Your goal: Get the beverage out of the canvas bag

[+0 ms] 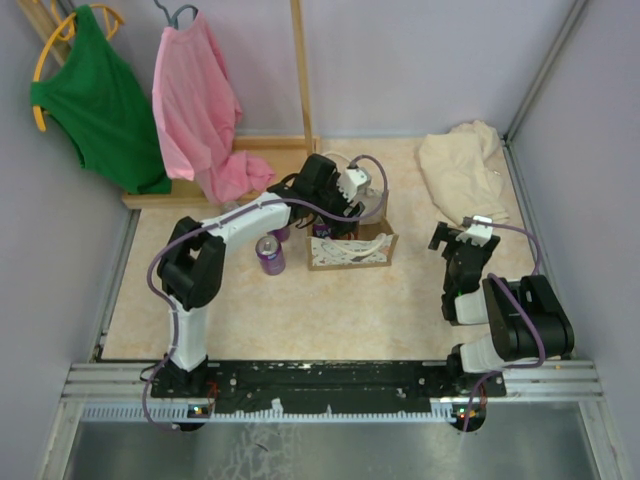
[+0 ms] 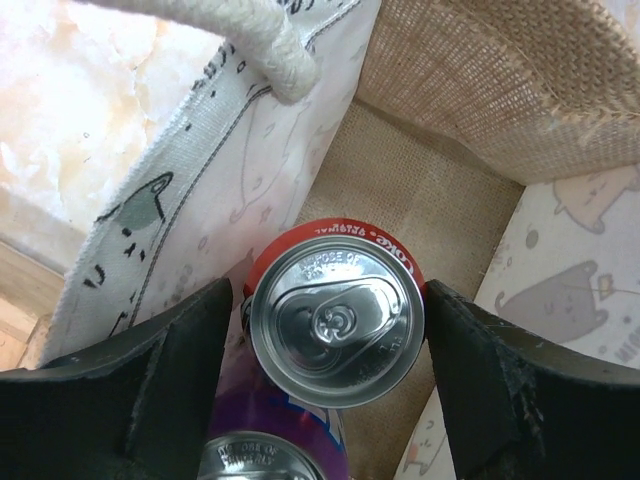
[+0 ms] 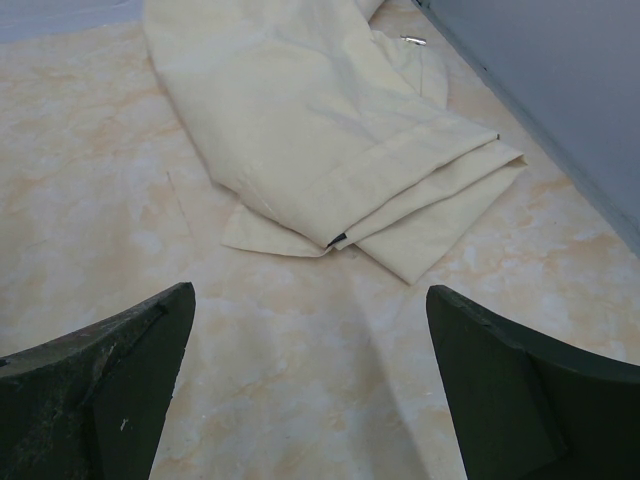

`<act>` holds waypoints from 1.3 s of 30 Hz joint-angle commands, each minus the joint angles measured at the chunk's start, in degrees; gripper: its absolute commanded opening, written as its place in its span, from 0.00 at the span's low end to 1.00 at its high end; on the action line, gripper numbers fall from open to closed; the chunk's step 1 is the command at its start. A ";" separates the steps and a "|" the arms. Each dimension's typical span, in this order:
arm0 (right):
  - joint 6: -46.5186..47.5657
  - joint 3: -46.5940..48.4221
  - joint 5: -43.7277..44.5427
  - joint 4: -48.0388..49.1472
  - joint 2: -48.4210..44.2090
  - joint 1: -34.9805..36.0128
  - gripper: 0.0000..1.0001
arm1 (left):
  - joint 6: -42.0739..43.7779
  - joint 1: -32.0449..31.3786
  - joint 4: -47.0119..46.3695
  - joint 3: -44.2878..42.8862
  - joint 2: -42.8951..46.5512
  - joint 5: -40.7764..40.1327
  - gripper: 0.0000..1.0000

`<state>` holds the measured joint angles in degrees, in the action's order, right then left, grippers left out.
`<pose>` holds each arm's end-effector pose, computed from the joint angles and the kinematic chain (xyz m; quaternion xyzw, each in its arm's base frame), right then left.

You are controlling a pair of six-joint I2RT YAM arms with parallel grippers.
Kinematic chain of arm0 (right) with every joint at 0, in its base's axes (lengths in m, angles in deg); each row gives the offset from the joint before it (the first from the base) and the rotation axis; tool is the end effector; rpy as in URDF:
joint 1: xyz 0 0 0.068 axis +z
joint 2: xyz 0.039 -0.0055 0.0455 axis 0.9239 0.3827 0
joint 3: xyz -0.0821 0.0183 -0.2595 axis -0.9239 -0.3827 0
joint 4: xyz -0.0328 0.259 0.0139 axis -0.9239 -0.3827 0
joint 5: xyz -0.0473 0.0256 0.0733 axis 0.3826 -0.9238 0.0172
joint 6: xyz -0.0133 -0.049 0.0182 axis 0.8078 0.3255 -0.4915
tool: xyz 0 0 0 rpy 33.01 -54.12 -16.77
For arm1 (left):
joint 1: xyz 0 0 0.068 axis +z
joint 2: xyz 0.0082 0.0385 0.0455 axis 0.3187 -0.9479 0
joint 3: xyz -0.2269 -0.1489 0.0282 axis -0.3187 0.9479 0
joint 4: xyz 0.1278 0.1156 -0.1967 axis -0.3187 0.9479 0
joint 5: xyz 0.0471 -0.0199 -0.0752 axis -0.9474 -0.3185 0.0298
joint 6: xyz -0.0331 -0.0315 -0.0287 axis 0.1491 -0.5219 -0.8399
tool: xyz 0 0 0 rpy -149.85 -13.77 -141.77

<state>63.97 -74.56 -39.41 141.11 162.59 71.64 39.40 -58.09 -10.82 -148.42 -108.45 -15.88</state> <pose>0.2206 0.0031 0.1470 0.1192 0.7259 -0.0915 0.6712 0.3475 -0.3000 0.2335 0.4767 0.7655 -0.2132 0.3759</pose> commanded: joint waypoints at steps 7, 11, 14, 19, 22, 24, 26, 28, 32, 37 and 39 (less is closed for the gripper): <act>0.60 0.74 0.98 2.45 0.09 0.47 0.99 | -0.27 -0.09 -1.84 -0.62 -1.44 0.45 0.65; 0.65 0.78 0.98 2.46 0.09 0.52 0.99 | -0.53 -0.13 -2.34 0.30 -0.87 0.32 0.29; 0.63 0.78 0.97 2.45 0.10 0.52 0.99 | -0.39 -0.13 -1.54 0.35 -0.81 -0.49 0.04; 0.65 0.78 1.00 2.44 0.10 0.52 0.99 | 0.08 -0.15 0.51 0.58 -0.42 -1.96 0.00; 0.63 0.78 0.97 2.51 0.08 0.51 0.99 | 0.08 -0.15 0.50 0.38 1.00 -2.62 0.00; 0.65 0.78 1.00 2.44 0.10 0.51 0.99 | 0.32 -0.22 0.18 0.11 2.43 -2.82 0.00; 0.61 0.78 0.97 2.45 0.10 0.51 0.99 | 0.49 -0.22 -0.18 -0.40 3.93 -2.93 0.00; 0.65 0.78 1.00 2.44 0.09 0.47 0.99 | 0.63 -0.15 -0.40 -1.04 5.39 -3.08 0.00; 0.67 0.78 0.95 2.47 0.10 0.45 0.99 | 0.67 -0.18 -1.33 -1.50 8.43 -2.82 0.00; 0.66 0.78 1.00 2.49 0.11 0.52 0.99 | 0.69 -0.21 -2.66 -1.56 11.42 -1.50 0.00; 0.66 0.78 0.98 2.46 0.10 0.52 0.99 | 0.60 -0.21 -3.01 -1.63 12.35 -0.73 0.00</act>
<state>63.97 -74.56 -39.39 141.13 162.59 71.64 39.44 -58.33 -9.31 -148.51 -101.59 -18.42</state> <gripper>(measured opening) 0.991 0.723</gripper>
